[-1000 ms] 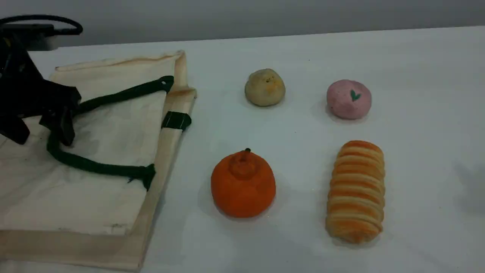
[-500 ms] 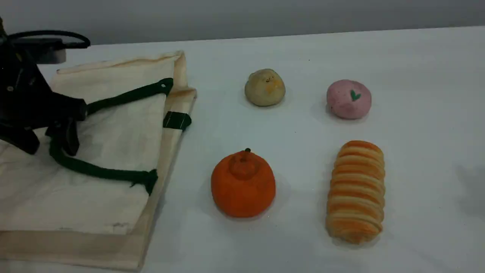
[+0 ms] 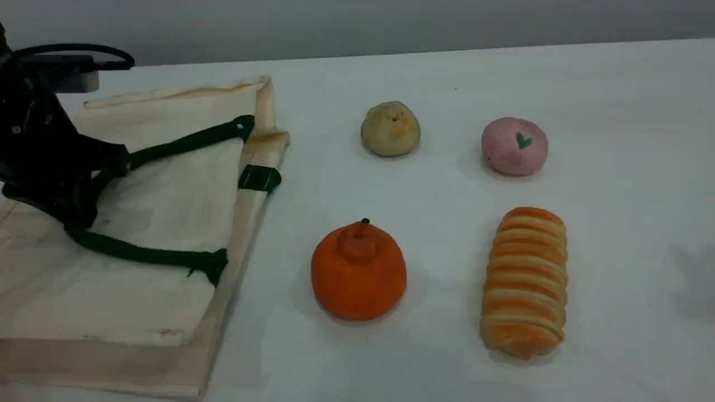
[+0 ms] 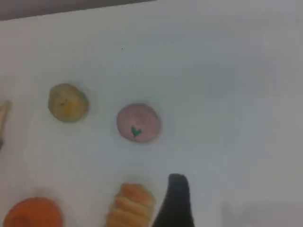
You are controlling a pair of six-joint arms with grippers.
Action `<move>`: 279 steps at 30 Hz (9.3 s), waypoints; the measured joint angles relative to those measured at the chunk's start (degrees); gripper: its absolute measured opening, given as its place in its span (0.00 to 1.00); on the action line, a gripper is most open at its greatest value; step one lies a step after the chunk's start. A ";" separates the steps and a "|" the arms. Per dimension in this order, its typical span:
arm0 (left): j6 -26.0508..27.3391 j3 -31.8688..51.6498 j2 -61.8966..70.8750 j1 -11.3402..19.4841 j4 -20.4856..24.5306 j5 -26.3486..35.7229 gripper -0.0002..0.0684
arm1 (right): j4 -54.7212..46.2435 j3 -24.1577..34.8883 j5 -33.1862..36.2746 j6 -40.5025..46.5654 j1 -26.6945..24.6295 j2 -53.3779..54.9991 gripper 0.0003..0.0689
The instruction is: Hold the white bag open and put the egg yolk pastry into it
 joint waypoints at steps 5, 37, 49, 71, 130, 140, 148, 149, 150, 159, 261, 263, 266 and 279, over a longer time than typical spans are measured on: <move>0.91 -4.60 -0.48 0.00 0.00 7.19 0.15 | -0.06 0.00 -0.05 0.00 0.00 0.00 0.83; 31.40 -38.06 -9.87 0.00 -31.22 43.71 0.15 | -0.19 0.00 -3.46 -2.87 0.00 11.75 0.83; 31.23 -38.57 -21.89 0.00 -31.57 43.74 0.15 | 4.95 0.27 -16.10 -3.34 0.58 13.38 0.83; 31.23 -38.57 -24.16 0.00 -31.95 43.52 0.15 | 4.84 0.18 -35.25 -15.09 16.41 36.18 0.83; 13.19 -38.57 -24.49 0.05 -7.15 43.48 0.15 | 4.48 -30.79 -43.80 -20.60 29.54 74.74 0.75; 13.43 -38.57 -24.49 0.05 -7.15 43.48 0.15 | 4.46 -30.83 -43.89 -21.97 29.52 76.19 0.22; 13.84 -38.57 -24.49 0.05 -7.15 43.48 0.15 | 4.28 -30.66 -40.01 -24.00 29.52 73.97 0.02; 13.84 -38.57 -24.49 0.05 -7.15 43.48 0.15 | 4.28 -30.55 -38.87 -24.00 29.52 73.07 0.02; 13.84 -38.57 -24.49 0.05 -7.15 43.48 0.15 | 4.20 -30.55 -38.54 -24.00 29.52 72.27 0.02; 14.89 -38.57 -24.49 0.05 -7.36 43.48 0.15 | 1.03 -30.66 -35.23 -23.83 26.07 64.81 0.02; 55.60 -54.98 -9.57 -5.21 -35.79 43.50 0.15 | 4.55 6.57 -43.87 -13.52 39.31 21.71 0.02; 55.60 -54.98 -9.57 -5.21 -35.79 43.50 0.15 | 4.55 6.52 -46.34 -13.52 40.24 24.32 0.02; 55.60 -54.98 -9.57 -5.21 -35.79 43.50 0.15 | 4.55 6.42 -49.70 -13.52 41.02 28.21 0.02; 55.60 -54.98 -9.57 -5.21 -35.79 43.50 0.15 | 4.33 0.45 -58.60 -13.34 41.05 43.69 0.02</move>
